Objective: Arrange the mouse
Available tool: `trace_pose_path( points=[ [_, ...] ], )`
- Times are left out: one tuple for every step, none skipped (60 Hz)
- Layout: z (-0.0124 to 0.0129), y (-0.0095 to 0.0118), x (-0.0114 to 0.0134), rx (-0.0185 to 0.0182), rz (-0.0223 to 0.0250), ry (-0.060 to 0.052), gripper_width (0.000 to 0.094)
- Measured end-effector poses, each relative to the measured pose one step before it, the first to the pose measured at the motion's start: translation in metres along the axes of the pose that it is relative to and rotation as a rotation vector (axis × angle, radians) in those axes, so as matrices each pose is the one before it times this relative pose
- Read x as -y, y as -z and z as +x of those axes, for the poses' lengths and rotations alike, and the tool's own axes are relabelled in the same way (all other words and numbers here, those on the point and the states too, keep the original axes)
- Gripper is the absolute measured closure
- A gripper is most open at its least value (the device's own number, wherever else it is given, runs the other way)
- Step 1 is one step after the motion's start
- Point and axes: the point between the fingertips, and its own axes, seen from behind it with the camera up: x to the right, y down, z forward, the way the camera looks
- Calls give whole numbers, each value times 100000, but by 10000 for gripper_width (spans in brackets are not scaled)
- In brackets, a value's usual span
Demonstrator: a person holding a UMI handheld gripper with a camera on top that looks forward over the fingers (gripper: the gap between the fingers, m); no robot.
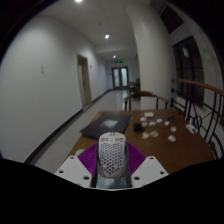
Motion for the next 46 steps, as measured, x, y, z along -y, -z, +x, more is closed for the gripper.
trace_pose_path(
  points=[
    [-668,-460,-1126,322,-1932,585,544],
    [-489,-457,-1041,-91,-1398,340,546],
    [-378,-431,-869,-457,-688,-34,547],
    [-348,-386,-734,-643,-334,168,545],
    [-524,495,-1158,-715,-217,1017,546],
    [-92,-702,-671,-1105,-478,1526,546],
    [-137,-377,-523,-684,-836,1458,548],
    [-140,-342,-608,-313,-1304,1130,548],
    [-141,-226,-624,145,-1601,183,549],
    [-234,-200,-539,563,-1585,-716,548],
    [-233,-161,-522,686,-1561,-977,550],
    [-142,-147,-441,458,-1457,-493,550],
    [-146,310,-566,34,-1341,283,549],
    [136,-172,-287,-626,-1087,601,550],
    [204,-88,-405,-985,-1039,744,549],
    [211,-183,-324,-1080,-1057,703,549],
    [228,-208,-391,-988,-1246,449,549],
    [214,-255,-450,-600,-1378,32,541],
    [48,-176,-88,335,14,-616,521],
    [-44,-122,206,658,1163,-661,509],
    [7,-117,10,572,214,135,486],
    [141,-89,-36,643,-414,573,471],
    [-34,-48,11,533,-43,735,454],
    [-33,4,-62,523,-572,924,436],
    [-32,13,-107,551,-857,997,429],
    [-4,37,-45,420,-600,1022,416],
    [13,83,-51,688,-690,1121,402],
    [137,189,32,1061,-1031,942,373],
    [-55,190,-113,886,-934,545,342],
    [-95,237,-169,1076,-1149,294,314],
    [-137,323,-183,1499,-1145,146,285],
    [-154,402,-129,1778,-751,13,269],
    [-181,417,-46,1841,-301,9,251],
    [-144,447,-3,1763,20,224,235],
    [-162,494,-8,1731,169,511,219],
    [-260,497,-127,1597,505,352,187],
    [36,551,19,898,235,705,168],
    [226,712,-8,644,152,827,152],
    [156,596,-58,237,229,584,141],
    [218,637,-105,64,127,567,131],
    [256,646,-115,32,146,534,127],
    [250,666,-123,116,160,421,124],
    [274,666,-117,129,306,167,123],
    [389,566,-65,130,350,-58,121],
    [146,724,-89,147,481,-523,119],
    [250,717,-116,352,336,-421,119]
  ],
)
